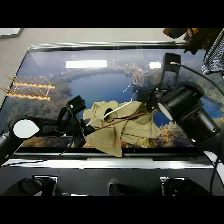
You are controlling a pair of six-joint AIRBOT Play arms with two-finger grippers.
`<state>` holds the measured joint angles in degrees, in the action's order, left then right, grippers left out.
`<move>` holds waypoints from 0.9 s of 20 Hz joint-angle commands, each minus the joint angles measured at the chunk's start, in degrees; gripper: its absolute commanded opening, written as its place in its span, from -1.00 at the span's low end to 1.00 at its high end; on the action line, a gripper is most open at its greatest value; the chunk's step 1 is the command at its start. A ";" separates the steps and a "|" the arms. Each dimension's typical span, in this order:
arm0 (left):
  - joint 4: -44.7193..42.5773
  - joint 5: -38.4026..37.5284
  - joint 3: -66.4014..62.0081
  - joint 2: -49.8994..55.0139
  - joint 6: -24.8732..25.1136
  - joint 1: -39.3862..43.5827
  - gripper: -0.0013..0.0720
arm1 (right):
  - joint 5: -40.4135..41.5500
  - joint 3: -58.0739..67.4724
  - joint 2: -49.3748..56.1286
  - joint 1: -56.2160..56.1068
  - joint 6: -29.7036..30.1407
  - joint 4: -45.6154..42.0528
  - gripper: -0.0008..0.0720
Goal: Fold the clothes and pants, and hang the long-sleeved shirts on hangers.
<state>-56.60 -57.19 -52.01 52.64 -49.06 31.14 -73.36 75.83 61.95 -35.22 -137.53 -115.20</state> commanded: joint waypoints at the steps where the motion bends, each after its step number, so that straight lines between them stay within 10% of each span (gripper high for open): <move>1: -0.85 1.77 -0.07 0.81 -0.61 -0.09 -0.92 | -6.16 3.91 -0.04 0.02 1.38 -1.81 -0.90; 18: 11.30 7.56 -0.24 2.45 6.91 0.15 -0.92 | -5.51 6.82 1.20 -5.38 -2.80 -5.31 -0.90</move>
<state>-50.17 -51.42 -52.21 54.30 -45.87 31.22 -79.83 82.59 62.74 -40.38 -139.20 -120.40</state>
